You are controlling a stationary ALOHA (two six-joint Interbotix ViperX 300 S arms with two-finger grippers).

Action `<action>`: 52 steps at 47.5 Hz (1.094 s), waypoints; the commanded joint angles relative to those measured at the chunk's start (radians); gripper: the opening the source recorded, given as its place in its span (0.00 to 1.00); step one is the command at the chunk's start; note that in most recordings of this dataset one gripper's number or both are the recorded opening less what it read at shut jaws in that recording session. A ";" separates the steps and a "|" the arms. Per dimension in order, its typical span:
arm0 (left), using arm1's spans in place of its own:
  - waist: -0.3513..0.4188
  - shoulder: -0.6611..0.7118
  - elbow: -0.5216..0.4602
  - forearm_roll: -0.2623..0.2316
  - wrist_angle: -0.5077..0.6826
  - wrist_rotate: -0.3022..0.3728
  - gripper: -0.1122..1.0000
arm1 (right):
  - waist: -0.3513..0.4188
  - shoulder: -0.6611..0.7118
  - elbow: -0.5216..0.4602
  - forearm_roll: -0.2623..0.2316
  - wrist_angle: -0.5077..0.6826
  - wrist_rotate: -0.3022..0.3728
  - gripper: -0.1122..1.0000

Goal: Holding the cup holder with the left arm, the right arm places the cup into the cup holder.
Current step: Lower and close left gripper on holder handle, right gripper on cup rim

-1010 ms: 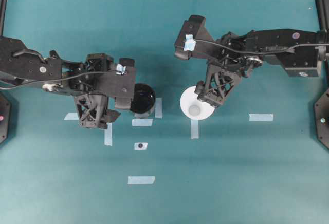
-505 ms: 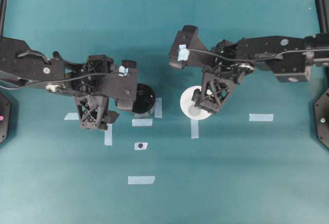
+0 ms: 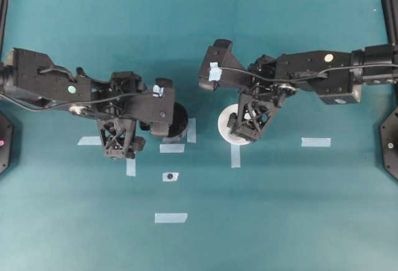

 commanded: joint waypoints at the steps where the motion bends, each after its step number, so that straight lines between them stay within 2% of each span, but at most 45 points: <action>1: 0.002 -0.006 -0.021 0.005 -0.008 -0.002 0.95 | 0.002 -0.023 -0.017 0.002 -0.006 -0.005 0.96; 52: 0.018 0.064 -0.021 0.005 -0.086 -0.006 0.94 | 0.000 -0.018 -0.006 0.002 -0.032 0.000 0.96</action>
